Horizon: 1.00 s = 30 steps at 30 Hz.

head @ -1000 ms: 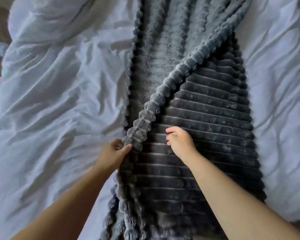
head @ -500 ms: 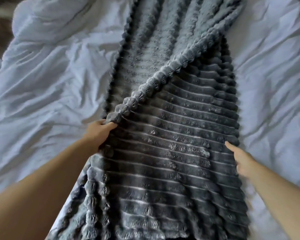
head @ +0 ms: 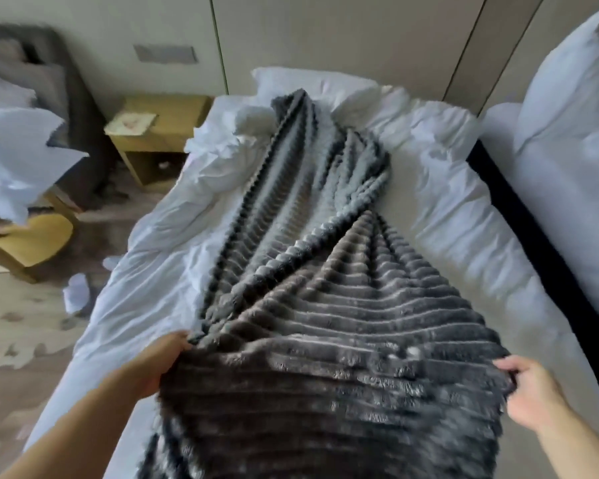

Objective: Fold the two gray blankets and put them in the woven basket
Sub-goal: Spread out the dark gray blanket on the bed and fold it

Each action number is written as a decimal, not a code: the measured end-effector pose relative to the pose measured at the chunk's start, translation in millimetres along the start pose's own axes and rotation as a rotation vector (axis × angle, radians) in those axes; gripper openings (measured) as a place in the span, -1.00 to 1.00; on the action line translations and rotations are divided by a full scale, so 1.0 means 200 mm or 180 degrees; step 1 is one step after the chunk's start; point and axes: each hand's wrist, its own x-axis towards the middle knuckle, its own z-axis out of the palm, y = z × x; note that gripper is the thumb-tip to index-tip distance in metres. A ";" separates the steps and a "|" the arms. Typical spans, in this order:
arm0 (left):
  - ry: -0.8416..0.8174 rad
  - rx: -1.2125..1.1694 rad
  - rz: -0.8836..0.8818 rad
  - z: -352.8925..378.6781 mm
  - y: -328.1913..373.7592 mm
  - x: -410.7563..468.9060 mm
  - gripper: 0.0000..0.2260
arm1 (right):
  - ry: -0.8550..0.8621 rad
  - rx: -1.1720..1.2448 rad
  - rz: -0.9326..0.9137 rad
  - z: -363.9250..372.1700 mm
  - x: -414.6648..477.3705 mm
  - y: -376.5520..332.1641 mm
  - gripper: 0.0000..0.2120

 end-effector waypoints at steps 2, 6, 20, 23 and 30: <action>-0.0479 0.0350 -0.0218 -0.02 0.01 -0.02 -0.76 | -0.0789 -0.0244 -0.0137 0.07 -0.05 0.03 -0.44; -0.0352 0.0643 0.0403 -0.03 0.08 0.03 -0.81 | -0.0148 -0.0509 0.0158 0.13 -0.07 0.03 -0.33; -0.1048 0.0138 0.0363 -0.06 0.33 0.05 -0.67 | -0.0324 -0.0586 -0.0487 0.21 -0.13 -0.12 -0.50; 0.0041 -0.1165 0.1317 -0.11 0.38 0.11 -0.68 | -0.0257 -0.0046 -0.1323 0.23 -0.16 -0.24 -0.70; -0.0637 -0.0243 -0.0075 -0.13 0.23 0.05 -0.75 | -0.0023 -0.0306 -0.0995 0.20 -0.15 -0.07 -0.66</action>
